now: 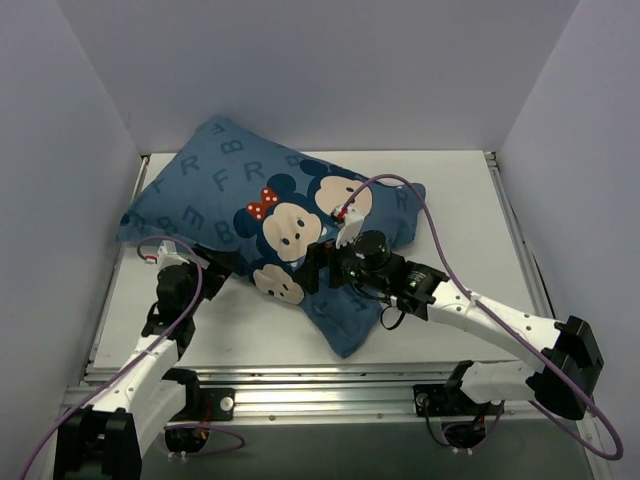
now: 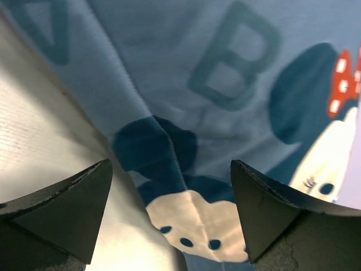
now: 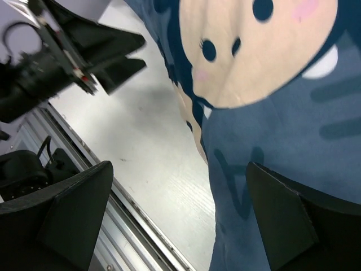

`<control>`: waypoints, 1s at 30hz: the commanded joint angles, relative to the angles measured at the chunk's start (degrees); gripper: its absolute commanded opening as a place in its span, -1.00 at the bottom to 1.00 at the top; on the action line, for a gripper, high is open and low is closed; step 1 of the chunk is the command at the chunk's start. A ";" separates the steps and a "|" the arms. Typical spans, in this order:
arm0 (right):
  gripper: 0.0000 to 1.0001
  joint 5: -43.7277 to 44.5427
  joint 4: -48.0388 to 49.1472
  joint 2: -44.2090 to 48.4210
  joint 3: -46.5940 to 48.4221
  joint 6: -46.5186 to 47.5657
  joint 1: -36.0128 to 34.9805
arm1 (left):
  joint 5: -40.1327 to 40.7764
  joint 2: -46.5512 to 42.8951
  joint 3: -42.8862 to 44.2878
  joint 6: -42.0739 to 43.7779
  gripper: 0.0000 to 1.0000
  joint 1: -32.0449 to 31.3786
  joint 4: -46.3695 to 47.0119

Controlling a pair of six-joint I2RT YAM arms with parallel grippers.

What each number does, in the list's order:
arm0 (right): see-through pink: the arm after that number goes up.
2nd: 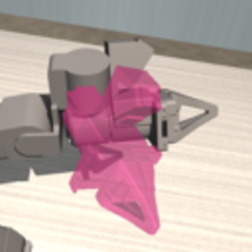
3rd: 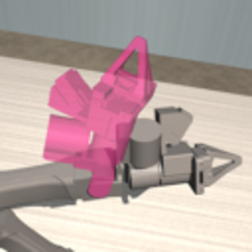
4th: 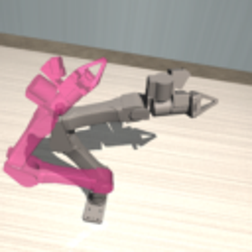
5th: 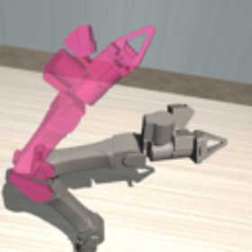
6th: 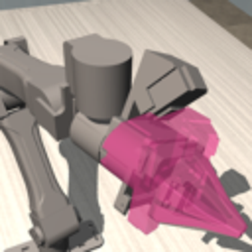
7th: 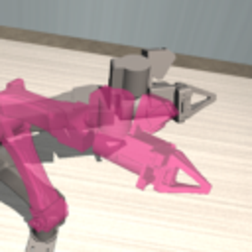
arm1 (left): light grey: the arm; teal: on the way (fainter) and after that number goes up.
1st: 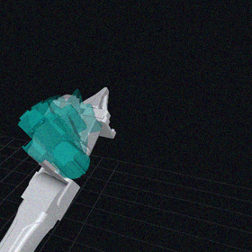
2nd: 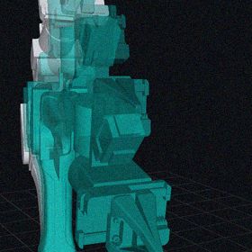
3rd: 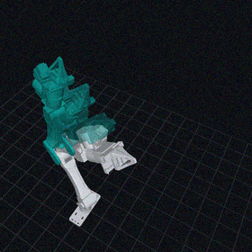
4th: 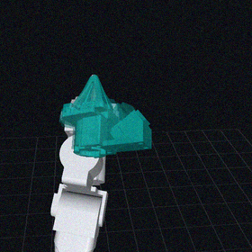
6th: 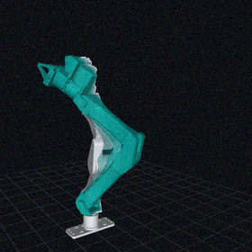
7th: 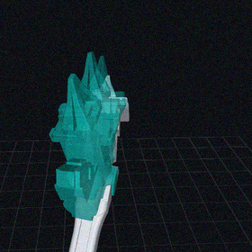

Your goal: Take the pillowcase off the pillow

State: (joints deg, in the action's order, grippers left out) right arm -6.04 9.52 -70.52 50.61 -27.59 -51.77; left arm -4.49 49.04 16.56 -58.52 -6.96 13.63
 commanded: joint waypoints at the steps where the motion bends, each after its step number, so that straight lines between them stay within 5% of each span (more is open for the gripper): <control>1: 1.00 -1.07 -2.13 0.65 4.05 4.21 0.79 | 2.65 3.25 -1.70 -2.13 0.88 0.37 15.09; 16: 0.99 -4.50 -3.80 2.76 4.06 5.89 3.78 | -8.07 36.82 -3.38 -6.86 0.88 0.19 67.61; 26: 0.99 -3.63 -5.56 3.55 4.50 6.06 4.92 | -11.33 43.69 2.95 -9.77 0.98 -0.51 74.71; 30: 0.99 -3.01 -6.44 3.81 4.58 6.06 4.92 | -11.33 43.51 4.80 -9.77 0.22 -0.51 73.38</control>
State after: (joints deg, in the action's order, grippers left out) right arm -9.69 3.49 -68.55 53.71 -22.39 -47.22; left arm -15.16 93.60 17.85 -68.53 -7.38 70.96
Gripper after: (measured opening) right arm 0.995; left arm 0.682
